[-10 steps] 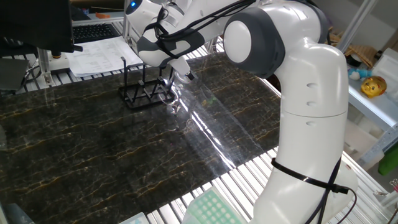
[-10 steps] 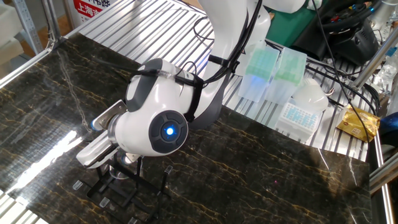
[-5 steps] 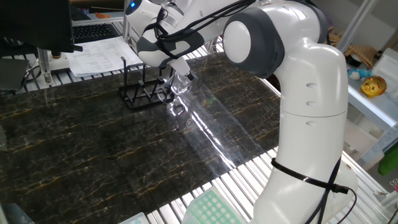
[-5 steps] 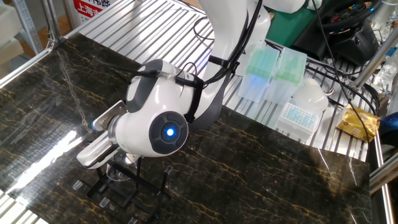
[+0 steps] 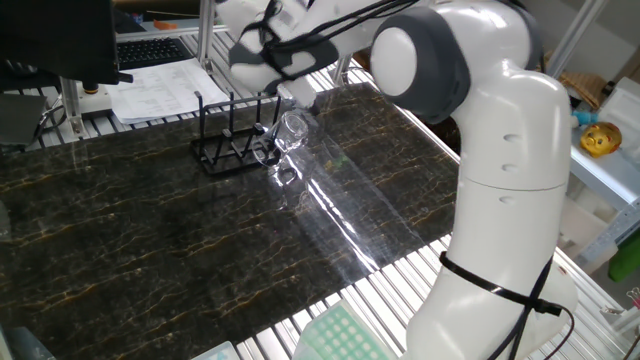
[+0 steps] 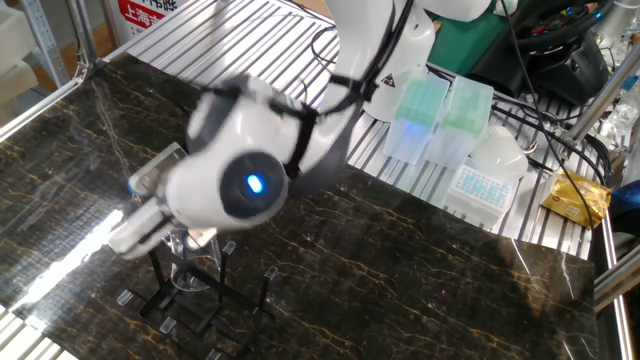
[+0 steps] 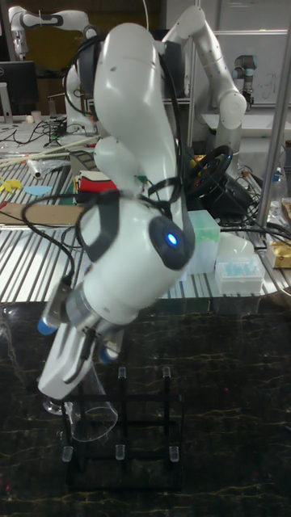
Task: Put the cup on the cup rack
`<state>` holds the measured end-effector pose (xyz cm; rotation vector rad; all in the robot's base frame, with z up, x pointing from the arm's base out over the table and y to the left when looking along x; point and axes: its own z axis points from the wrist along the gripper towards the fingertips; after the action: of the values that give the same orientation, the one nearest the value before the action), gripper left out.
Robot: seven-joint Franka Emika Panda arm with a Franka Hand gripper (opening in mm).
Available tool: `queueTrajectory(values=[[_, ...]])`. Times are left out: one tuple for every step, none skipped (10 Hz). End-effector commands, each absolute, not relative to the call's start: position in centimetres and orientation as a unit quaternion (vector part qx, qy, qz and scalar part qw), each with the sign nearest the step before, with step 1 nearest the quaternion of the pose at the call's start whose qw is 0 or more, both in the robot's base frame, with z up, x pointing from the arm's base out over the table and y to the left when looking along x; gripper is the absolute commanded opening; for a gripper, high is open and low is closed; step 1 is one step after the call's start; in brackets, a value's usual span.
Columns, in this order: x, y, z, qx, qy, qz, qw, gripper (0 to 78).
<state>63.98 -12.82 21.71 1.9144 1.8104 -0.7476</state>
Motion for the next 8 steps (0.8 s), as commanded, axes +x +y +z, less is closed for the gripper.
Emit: queueTrajectory(values=[[64.7, -16.0, 28.8, 0.645, 0.733, -0.191, 0.103, 77.5], [64.1, -15.8, 30.0, 0.629, 0.756, -0.163, 0.071, 77.5], [63.5, -15.4, 31.0, 0.602, 0.783, -0.147, 0.050, 77.5], [63.0, -14.7, 31.8, 0.578, 0.806, -0.122, 0.025, 77.5], [62.4, -14.0, 32.4, 0.549, 0.828, -0.116, 0.009, 77.5], [62.1, -13.7, 32.7, 0.529, 0.840, -0.121, 0.001, 77.5], [61.4, -13.0, 33.1, 0.485, 0.866, -0.120, -0.012, 77.5], [61.2, -12.8, 33.2, 0.460, 0.880, -0.115, -0.020, 77.5]])
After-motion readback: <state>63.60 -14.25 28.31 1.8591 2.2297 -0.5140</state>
